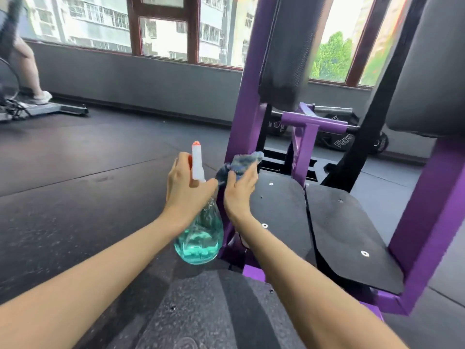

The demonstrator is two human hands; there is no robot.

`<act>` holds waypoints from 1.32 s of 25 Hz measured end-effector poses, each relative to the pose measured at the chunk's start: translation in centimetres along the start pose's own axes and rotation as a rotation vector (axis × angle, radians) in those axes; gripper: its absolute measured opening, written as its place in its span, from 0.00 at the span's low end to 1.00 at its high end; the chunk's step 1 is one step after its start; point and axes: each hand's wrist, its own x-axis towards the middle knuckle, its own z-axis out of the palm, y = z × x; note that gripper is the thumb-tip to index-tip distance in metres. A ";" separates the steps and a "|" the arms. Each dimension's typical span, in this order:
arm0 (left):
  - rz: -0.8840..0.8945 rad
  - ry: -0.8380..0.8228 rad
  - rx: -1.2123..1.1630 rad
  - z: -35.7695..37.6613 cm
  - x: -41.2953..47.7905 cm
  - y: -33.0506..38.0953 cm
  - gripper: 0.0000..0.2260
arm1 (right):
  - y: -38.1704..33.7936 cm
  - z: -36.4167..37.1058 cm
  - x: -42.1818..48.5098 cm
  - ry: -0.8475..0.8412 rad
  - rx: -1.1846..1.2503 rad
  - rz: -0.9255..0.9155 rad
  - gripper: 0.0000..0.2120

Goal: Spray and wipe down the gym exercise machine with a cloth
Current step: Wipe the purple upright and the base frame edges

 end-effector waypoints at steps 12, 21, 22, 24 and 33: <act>-0.067 -0.028 -0.006 -3.6 1.7 -1.7 0.13 | 2.0 -0.5 1.9 -0.006 -0.232 0.048 0.26; -0.020 -0.134 0.043 -1.2 1.3 -0.7 0.13 | 4.0 -0.3 -2.8 -0.218 -0.209 0.088 0.29; -0.004 -0.154 0.047 -0.3 0.9 0.0 0.13 | 5.1 -1.0 -2.9 -0.311 -0.292 0.100 0.24; 0.036 -0.218 0.053 2.0 -0.3 1.4 0.13 | 4.6 -3.9 -2.0 -0.388 -0.336 0.135 0.17; 0.381 -0.757 -0.298 14.6 -12.1 16.0 0.16 | 4.6 -33.5 -8.2 0.008 -0.426 0.264 0.11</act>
